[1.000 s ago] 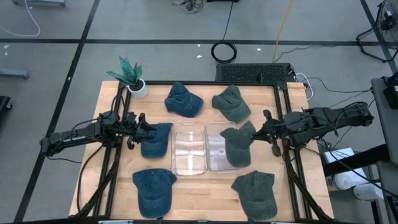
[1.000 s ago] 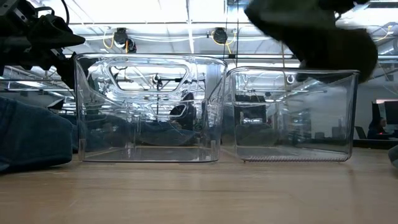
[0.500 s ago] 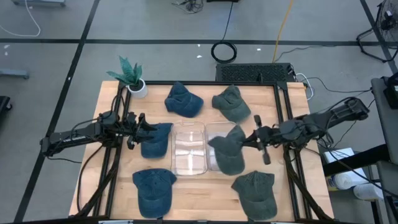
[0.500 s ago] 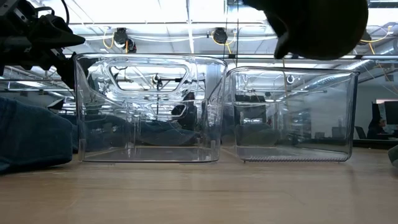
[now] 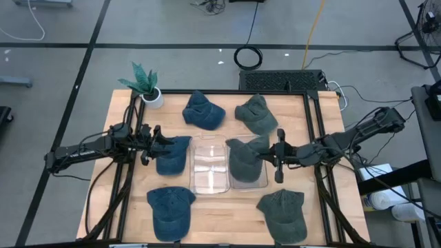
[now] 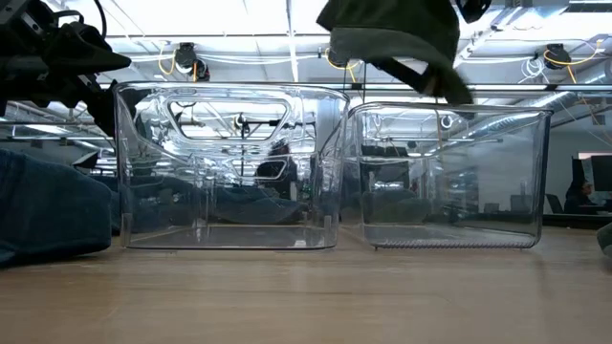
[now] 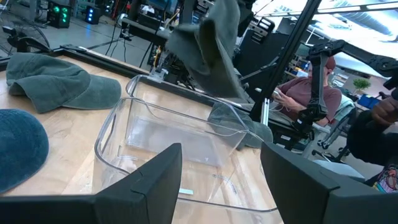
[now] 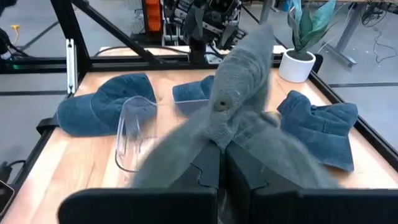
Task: Pick & Place hat
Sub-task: Put the middle gray cap into the right transparent bin
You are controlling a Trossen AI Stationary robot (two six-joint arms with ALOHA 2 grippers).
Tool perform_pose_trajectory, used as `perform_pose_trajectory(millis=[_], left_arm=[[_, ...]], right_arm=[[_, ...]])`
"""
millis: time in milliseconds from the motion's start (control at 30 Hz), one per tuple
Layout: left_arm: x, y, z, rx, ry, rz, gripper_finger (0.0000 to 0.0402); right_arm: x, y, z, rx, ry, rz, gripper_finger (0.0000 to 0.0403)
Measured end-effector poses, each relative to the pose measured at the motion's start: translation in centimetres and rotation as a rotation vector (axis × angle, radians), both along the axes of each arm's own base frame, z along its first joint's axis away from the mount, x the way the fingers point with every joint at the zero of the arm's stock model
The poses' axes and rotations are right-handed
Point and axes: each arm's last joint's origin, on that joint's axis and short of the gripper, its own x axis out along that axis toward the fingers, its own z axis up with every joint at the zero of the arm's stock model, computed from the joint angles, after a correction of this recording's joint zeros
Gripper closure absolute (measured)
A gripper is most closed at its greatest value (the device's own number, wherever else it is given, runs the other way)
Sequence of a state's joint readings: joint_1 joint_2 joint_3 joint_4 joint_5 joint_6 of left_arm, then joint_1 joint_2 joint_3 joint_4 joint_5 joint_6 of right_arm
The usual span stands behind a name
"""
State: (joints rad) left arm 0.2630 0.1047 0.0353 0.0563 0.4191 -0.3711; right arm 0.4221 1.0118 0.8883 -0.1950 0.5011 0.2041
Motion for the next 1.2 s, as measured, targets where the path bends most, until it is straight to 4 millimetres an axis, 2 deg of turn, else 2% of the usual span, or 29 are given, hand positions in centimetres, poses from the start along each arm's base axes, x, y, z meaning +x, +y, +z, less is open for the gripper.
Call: perform_pose_trajectory(millis=[500, 1200], left_arm=[[0.0, 0.0, 0.0, 0.0, 0.0, 0.0, 0.0174], [0.0, 0.0, 0.0, 0.0, 0.0, 0.0, 0.0174]], right_arm=[[0.9, 0.4, -1.2, -0.01, 0.06, -0.008, 0.0403], [0.7, 0.3, -2.1, -0.036, 0.15, -0.017, 0.0403]])
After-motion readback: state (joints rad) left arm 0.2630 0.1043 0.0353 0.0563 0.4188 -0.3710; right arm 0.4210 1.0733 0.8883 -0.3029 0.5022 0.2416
